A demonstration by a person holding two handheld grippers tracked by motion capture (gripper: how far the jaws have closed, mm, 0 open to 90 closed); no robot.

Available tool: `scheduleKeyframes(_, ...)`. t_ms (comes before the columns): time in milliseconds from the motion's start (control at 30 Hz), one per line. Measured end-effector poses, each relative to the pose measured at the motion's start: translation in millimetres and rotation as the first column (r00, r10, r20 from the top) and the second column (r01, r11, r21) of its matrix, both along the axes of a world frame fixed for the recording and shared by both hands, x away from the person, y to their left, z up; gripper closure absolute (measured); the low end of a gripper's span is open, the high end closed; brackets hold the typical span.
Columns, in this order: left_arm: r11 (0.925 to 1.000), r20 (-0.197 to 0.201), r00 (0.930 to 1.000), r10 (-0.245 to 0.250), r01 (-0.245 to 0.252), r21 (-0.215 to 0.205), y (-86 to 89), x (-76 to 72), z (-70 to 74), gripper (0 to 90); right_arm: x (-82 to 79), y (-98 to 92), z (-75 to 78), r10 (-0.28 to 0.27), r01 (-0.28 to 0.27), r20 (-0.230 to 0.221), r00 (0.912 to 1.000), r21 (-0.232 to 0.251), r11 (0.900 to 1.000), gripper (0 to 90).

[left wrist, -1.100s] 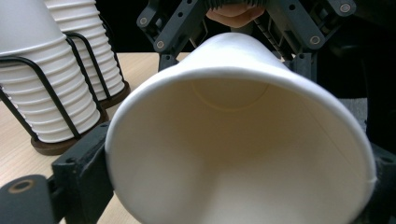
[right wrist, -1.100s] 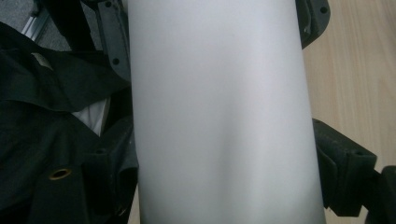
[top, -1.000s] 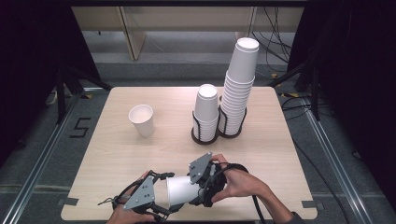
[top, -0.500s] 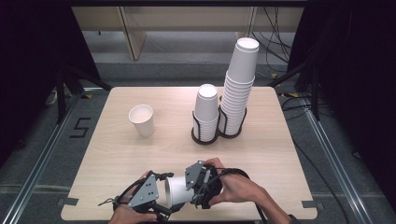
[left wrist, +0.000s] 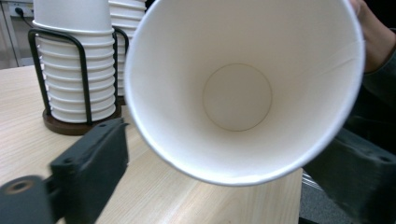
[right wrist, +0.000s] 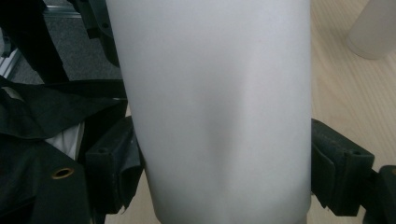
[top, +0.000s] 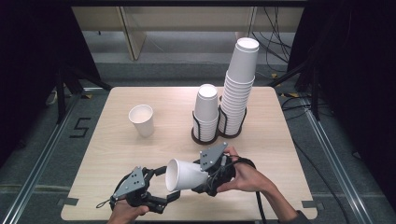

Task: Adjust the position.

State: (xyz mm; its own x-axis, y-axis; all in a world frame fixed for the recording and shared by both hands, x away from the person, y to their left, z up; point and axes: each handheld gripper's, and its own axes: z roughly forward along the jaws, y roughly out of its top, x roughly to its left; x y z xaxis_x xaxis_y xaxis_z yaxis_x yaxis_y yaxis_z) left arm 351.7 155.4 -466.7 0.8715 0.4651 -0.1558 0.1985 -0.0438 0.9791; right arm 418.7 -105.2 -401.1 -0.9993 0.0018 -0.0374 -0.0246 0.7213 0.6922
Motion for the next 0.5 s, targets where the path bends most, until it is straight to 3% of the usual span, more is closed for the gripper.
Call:
scheduleKeyframes(67, 0.9999, 0.008, 1.0, 0.002, -0.002, -0.015, -1.5, -1.6, 0.5, 11.7, 0.3, 1.7, -1.6, 0.002, -0.002, -0.007, 1.0, 0.007, 1.0, 21.9)
scheduleKeyframes(233, 0.9984, 0.002, 1.0, 0.009, -0.009, -0.055, -3.1, -2.9, 2.2, 3.6, -2.2, 8.6, -7.7, 0.029, -0.027, -0.041, 0.9987, 0.032, 0.999, 21.9)
scheduleKeyframes(400, 0.9972, 0.039, 0.9989, 0.024, -0.021, -0.072, -3.2, -6.0, 4.1, 3.9, -4.9, 15.9, -13.6, 0.046, -0.043, -0.075, 0.9961, 0.047, 0.998, 21.9)
scheduleKeyframes(500, 0.9974, 0.04, 0.9991, 0.013, -0.01, -0.072, -1.4, -5.9, 6.1, 6.4, -4.9, 16.6, -15.0, 0.053, -0.048, -0.081, 0.9953, 0.057, 0.997, 22.0)
